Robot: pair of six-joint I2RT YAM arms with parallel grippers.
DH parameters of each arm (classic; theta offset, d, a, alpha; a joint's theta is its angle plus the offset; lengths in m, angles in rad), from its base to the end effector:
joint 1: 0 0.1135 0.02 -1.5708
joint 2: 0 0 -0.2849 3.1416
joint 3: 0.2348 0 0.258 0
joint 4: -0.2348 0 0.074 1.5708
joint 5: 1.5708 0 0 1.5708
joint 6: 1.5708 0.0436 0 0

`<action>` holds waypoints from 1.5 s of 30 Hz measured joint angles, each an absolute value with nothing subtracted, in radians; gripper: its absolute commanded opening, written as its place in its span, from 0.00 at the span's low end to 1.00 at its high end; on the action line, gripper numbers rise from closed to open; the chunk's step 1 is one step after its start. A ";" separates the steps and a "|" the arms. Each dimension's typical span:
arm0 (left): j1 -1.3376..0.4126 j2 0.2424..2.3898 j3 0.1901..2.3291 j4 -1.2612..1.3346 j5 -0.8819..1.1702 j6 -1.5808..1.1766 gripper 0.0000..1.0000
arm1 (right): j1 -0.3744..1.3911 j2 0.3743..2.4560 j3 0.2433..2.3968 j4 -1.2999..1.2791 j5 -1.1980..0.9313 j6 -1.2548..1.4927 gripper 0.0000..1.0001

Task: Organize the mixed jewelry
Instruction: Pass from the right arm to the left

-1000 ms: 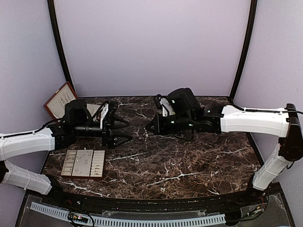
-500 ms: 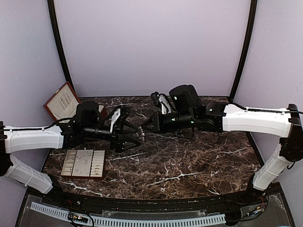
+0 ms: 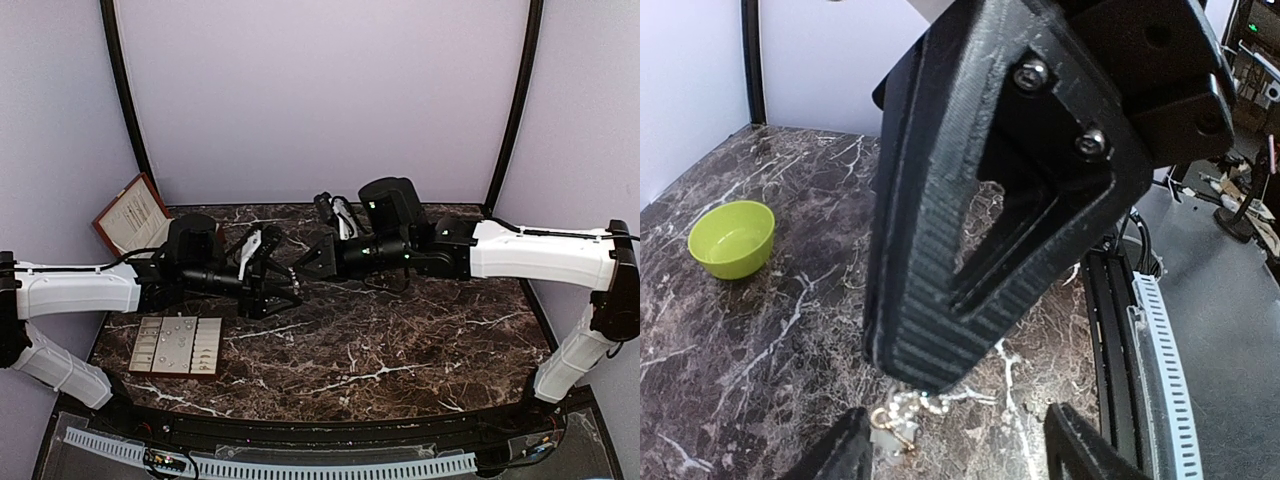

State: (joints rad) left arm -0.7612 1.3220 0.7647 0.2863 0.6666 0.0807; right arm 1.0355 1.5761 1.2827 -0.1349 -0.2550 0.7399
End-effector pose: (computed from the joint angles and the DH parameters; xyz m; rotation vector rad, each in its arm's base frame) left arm 0.1978 -0.2257 0.2789 1.2057 1.4963 -1.0779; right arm 0.1868 0.3366 0.3350 -0.5182 2.2131 1.3126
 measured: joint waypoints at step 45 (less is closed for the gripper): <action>-0.764 1.332 0.787 0.277 0.675 -0.109 0.00 | 1.033 1.462 1.191 -0.134 -0.139 0.764 0.76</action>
